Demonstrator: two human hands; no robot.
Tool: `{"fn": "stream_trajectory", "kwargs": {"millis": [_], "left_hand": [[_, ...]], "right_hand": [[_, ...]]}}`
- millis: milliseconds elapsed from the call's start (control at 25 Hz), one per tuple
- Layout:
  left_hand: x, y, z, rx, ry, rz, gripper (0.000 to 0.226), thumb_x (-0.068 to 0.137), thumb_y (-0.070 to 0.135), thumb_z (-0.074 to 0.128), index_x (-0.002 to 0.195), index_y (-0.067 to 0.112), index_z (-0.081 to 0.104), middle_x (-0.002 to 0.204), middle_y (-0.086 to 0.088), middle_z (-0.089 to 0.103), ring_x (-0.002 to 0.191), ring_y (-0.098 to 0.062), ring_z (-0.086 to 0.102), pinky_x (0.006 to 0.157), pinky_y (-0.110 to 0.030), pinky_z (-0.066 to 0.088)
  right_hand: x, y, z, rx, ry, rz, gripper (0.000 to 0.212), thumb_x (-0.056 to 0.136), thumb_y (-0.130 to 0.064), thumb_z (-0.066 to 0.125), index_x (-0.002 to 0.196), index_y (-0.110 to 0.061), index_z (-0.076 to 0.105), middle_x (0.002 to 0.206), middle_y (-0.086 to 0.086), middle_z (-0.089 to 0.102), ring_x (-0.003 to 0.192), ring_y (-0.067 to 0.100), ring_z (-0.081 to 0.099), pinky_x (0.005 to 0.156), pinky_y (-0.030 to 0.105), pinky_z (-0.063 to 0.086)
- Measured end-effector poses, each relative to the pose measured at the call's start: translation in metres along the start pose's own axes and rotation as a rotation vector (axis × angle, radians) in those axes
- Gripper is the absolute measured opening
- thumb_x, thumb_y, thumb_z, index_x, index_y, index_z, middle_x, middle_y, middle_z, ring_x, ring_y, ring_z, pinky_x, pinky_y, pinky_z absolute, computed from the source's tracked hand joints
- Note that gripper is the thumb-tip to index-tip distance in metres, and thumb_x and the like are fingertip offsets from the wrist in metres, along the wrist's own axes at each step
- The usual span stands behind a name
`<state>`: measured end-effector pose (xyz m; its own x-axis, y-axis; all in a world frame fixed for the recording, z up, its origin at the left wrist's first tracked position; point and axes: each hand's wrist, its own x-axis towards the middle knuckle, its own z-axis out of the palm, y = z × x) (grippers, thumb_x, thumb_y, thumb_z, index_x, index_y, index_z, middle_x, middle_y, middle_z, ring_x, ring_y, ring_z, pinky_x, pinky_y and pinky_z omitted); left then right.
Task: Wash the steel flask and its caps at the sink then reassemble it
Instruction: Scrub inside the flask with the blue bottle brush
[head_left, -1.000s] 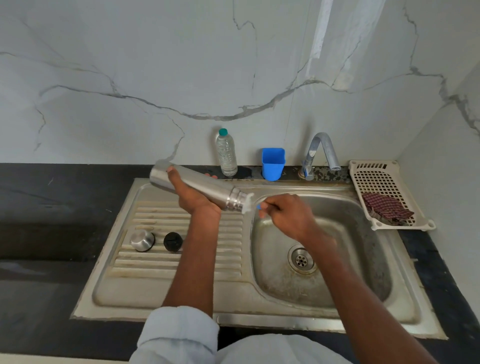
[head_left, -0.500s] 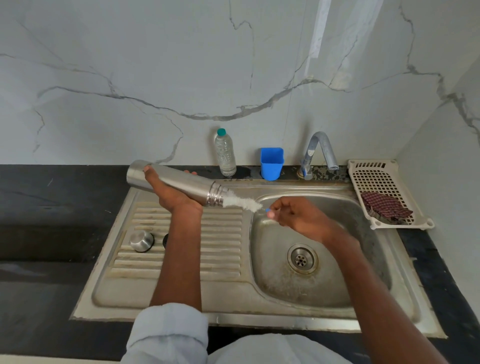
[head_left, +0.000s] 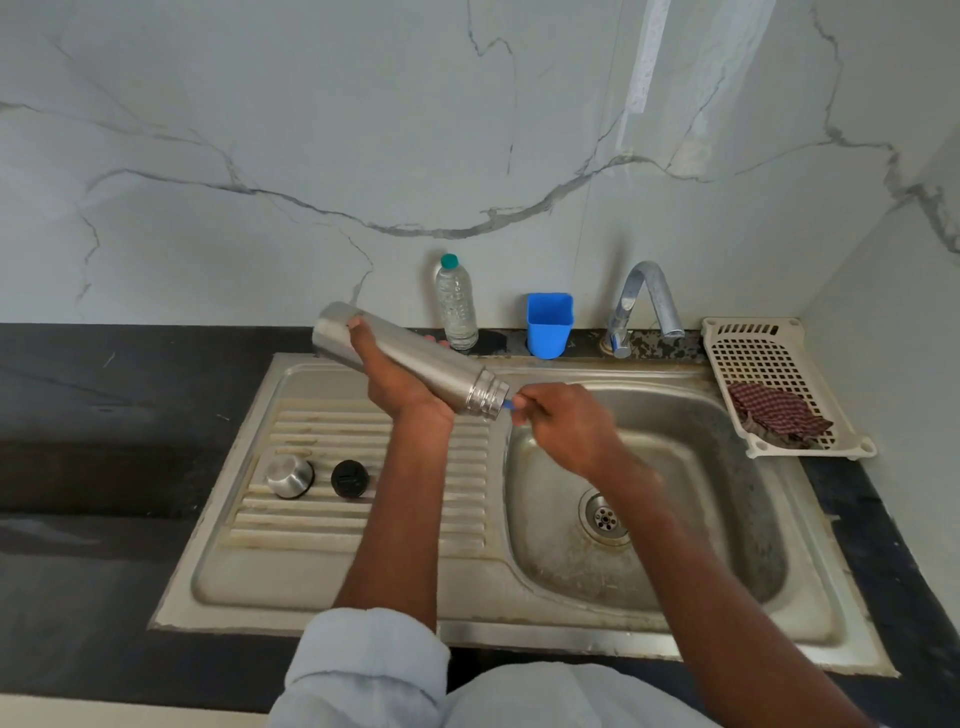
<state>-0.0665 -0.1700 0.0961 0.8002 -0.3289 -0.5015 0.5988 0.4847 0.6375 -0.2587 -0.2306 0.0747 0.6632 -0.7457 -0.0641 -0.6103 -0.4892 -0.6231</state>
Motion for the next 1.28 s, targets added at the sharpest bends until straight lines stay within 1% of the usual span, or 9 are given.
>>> {"fn": "stream_trajectory", "kwargs": {"millis": [160, 280, 440, 600, 800, 920, 1040, 1200, 1280], "left_hand": [[0.010, 0.014, 0.001, -0.049, -0.023, 0.018, 0.059, 0.088, 0.066, 0.072, 0.114, 0.014, 0.066, 0.085, -0.009, 0.074, 0.077, -0.027, 0.077, 0.071, -0.040, 0.064], [0.015, 0.007, -0.002, -0.037, -0.075, 0.023, 0.061, 0.089, 0.066, 0.069, 0.115, 0.011, 0.066, 0.079, -0.010, 0.071, 0.074, -0.027, 0.073, 0.075, -0.043, 0.065], [0.028, 0.023, -0.018, -0.119, -0.063, 0.030, 0.062, 0.091, 0.066, 0.067, 0.123, 0.013, 0.064, 0.085, -0.009, 0.070, 0.075, -0.026, 0.073, 0.076, -0.040, 0.063], [0.009, 0.005, -0.015, -0.008, -0.035, 0.003, 0.062, 0.088, 0.067, 0.070, 0.118, 0.013, 0.064, 0.088, -0.011, 0.072, 0.074, -0.025, 0.076, 0.075, -0.041, 0.065], [0.011, 0.003, -0.011, -0.090, 0.019, -0.002, 0.063, 0.083, 0.065, 0.077, 0.113, 0.011, 0.068, 0.088, -0.013, 0.072, 0.080, -0.031, 0.075, 0.073, -0.043, 0.065], [0.010, -0.003, -0.010, -0.086, 0.015, -0.011, 0.060, 0.084, 0.064, 0.075, 0.113, 0.012, 0.068, 0.089, -0.012, 0.071, 0.079, -0.030, 0.074, 0.074, -0.043, 0.065], [0.014, 0.004, -0.015, -0.113, 0.021, -0.011, 0.057, 0.085, 0.064, 0.075, 0.113, 0.015, 0.067, 0.090, -0.011, 0.072, 0.079, -0.029, 0.074, 0.077, -0.044, 0.066], [0.010, 0.001, -0.013, -0.066, 0.006, -0.007, 0.062, 0.084, 0.065, 0.075, 0.113, 0.011, 0.068, 0.085, -0.011, 0.071, 0.072, -0.027, 0.074, 0.071, -0.040, 0.064], [0.014, 0.008, -0.014, -0.079, -0.018, -0.003, 0.063, 0.085, 0.065, 0.074, 0.114, 0.009, 0.068, 0.082, -0.010, 0.069, 0.072, -0.028, 0.073, 0.070, -0.039, 0.062]], "right_hand": [[-0.009, 0.032, -0.019, 0.146, -0.055, 0.142, 0.040, 0.107, -0.026, 0.053, 0.071, -0.028, 0.071, 0.050, -0.013, 0.053, 0.056, 0.006, 0.048, 0.067, 0.030, 0.041], [-0.006, 0.024, -0.014, 0.187, -0.089, 0.167, 0.042, 0.107, -0.024, 0.051, 0.071, -0.027, 0.072, 0.045, -0.019, 0.053, 0.055, 0.009, 0.048, 0.067, 0.031, 0.042], [-0.012, 0.031, -0.020, 0.306, -0.167, 0.081, 0.023, 0.101, -0.038, 0.064, 0.088, -0.025, 0.077, 0.063, -0.005, 0.063, 0.062, 0.009, 0.054, 0.069, 0.031, 0.046], [-0.008, 0.011, -0.008, 0.138, -0.103, 0.002, 0.028, 0.102, -0.038, 0.062, 0.082, -0.022, 0.074, 0.065, -0.019, 0.064, 0.070, 0.000, 0.058, 0.076, 0.031, 0.047], [-0.009, 0.022, -0.014, -0.034, 0.032, 0.175, 0.032, 0.103, -0.046, 0.053, 0.084, -0.029, 0.073, 0.088, -0.011, 0.072, 0.089, 0.015, 0.065, 0.081, 0.034, 0.049], [-0.012, 0.017, -0.011, -0.067, 0.107, 0.170, 0.033, 0.104, -0.042, 0.052, 0.084, -0.027, 0.074, 0.083, -0.012, 0.071, 0.083, 0.012, 0.062, 0.075, 0.032, 0.046], [-0.016, 0.025, -0.011, 0.009, 0.074, 0.126, 0.034, 0.104, -0.041, 0.055, 0.076, -0.034, 0.073, 0.064, -0.021, 0.062, 0.067, 0.000, 0.056, 0.066, 0.027, 0.042], [-0.011, 0.018, -0.006, 0.065, 0.014, 0.104, 0.039, 0.105, -0.034, 0.052, 0.072, -0.026, 0.072, 0.062, -0.015, 0.061, 0.064, 0.003, 0.057, 0.067, 0.030, 0.045], [-0.009, 0.024, -0.011, 0.177, -0.039, 0.111, 0.041, 0.106, -0.031, 0.054, 0.072, -0.021, 0.074, 0.052, -0.013, 0.056, 0.053, 0.003, 0.051, 0.064, 0.029, 0.044]]}}
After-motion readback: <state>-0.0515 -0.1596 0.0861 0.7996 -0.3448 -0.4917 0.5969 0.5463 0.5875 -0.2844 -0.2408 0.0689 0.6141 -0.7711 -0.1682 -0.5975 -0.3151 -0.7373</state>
